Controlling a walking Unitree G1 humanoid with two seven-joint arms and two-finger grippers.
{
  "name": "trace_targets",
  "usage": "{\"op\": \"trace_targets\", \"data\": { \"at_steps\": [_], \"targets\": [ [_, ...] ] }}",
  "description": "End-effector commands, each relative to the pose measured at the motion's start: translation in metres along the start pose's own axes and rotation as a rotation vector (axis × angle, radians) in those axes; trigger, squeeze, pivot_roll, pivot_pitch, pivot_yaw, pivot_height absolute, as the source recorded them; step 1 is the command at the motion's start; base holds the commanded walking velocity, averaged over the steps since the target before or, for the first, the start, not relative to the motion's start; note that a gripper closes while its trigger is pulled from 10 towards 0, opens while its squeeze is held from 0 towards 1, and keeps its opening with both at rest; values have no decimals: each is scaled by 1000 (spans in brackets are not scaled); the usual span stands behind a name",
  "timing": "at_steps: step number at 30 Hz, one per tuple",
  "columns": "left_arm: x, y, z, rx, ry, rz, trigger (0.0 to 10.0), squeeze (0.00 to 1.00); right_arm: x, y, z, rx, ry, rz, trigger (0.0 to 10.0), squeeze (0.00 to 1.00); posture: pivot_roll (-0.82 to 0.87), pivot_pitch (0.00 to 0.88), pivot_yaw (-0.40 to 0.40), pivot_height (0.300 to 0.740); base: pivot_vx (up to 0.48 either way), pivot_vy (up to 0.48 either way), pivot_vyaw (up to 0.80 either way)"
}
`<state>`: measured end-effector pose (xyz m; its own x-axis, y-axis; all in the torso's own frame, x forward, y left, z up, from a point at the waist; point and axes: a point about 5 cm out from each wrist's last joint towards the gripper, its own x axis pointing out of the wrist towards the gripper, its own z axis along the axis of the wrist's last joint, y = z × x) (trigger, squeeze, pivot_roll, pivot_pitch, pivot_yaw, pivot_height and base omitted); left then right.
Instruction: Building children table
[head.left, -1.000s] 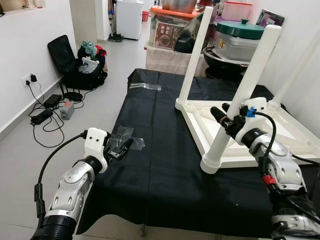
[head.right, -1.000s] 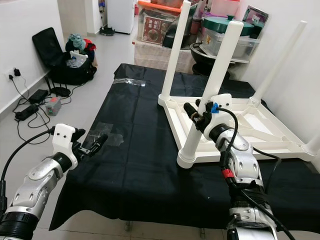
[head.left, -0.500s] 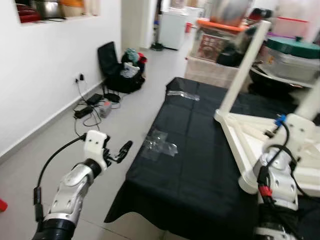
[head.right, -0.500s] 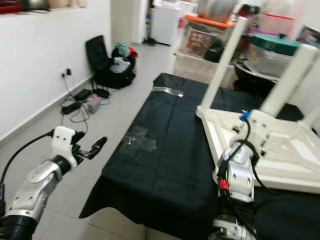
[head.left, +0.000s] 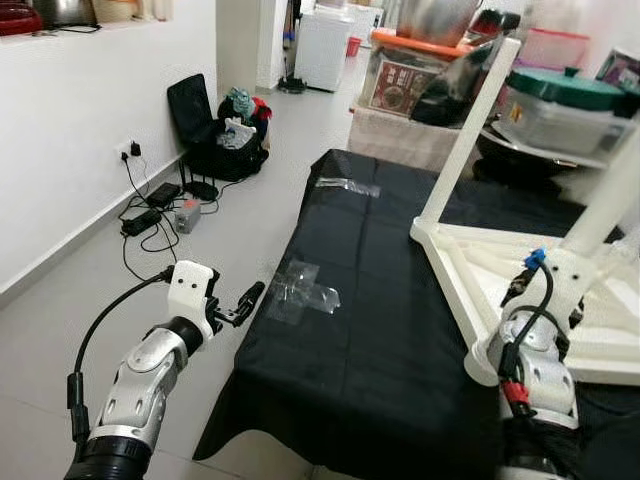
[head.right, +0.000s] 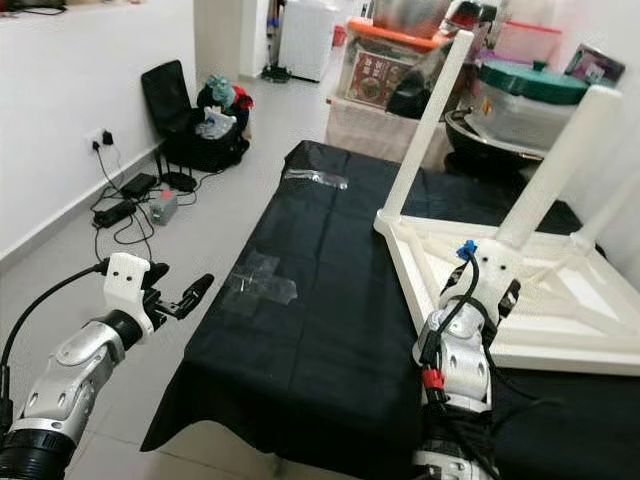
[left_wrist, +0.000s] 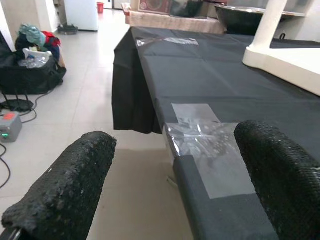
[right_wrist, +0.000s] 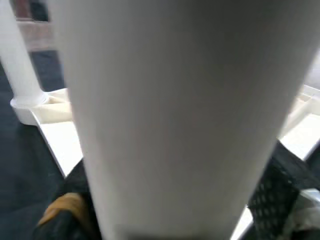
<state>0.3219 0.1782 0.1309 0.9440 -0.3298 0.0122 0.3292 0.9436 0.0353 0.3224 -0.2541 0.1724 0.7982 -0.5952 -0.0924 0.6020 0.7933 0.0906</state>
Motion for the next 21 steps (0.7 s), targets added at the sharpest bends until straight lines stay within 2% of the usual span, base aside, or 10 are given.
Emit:
{"op": "trace_targets", "data": {
  "at_steps": [1, 4, 6, 14, 15, 17, 18, 19, 20, 21],
  "targets": [
    [2, -4, 0, -3, -4, -8, 10000, 0, 5, 9, 21, 53, -78, 194, 10000, 0, 65, 0, -147, 740, 0, 0, 0],
    [3, -4, 0, -4, -6, -10, 10000, 0, 4, 19, 29, 56, -115, 357, 10000, 0, 67, 0, -147, 740, 0, 0, 0],
    [5, -5, 3, 0, -14, -19, 10000, 0, 3, 29, 39, -18, -176, 640, 10000, 0, 73, 0, -152, 740, 0, 0, 0],
    [6, -2, 5, 6, -18, -17, 10000, 0, 5, 35, 47, -81, -189, 871, 10000, 0, 86, 0, -152, 740, 0, 0, 0],
    [5, -2, 4, 7, -18, -17, 10000, 0, 4, 38, 48, -97, -190, 915, 7961, 0, 89, 0, -153, 740, 0, 0, 0],
    [5, -2, 4, 7, -18, -17, 10000, 0, 4, 38, 48, -97, -190, 915, 7961, 0, 89, 0, -153, 740, 0, 0, 0],
    [5, -2, 4, 7, -17, -16, 10000, 0, 4, 41, 48, -109, -191, 933, 3176, 0, 90, 0, -153, 740, 0, 0, 0],
    [5, -2, 4, 7, -17, -16, 10000, 0, 4, 41, 48, -109, -191, 933, 3176, 0, 90, 0, -153, 740, 0, 0, 0],
    [4, -2, 4, 8, -16, -16, 10000, 0, 7, 41, 47, -120, -194, 926, 0, 0, 91, 0, -153, 740, 0, 0, 0],
    [4, -2, 4, 10, -17, -15, 10000, 0, 14, 37, 42, -135, -185, 862, 0, 0, 90, 0, -149, 740, 0, 0, 0]
  ]
}}
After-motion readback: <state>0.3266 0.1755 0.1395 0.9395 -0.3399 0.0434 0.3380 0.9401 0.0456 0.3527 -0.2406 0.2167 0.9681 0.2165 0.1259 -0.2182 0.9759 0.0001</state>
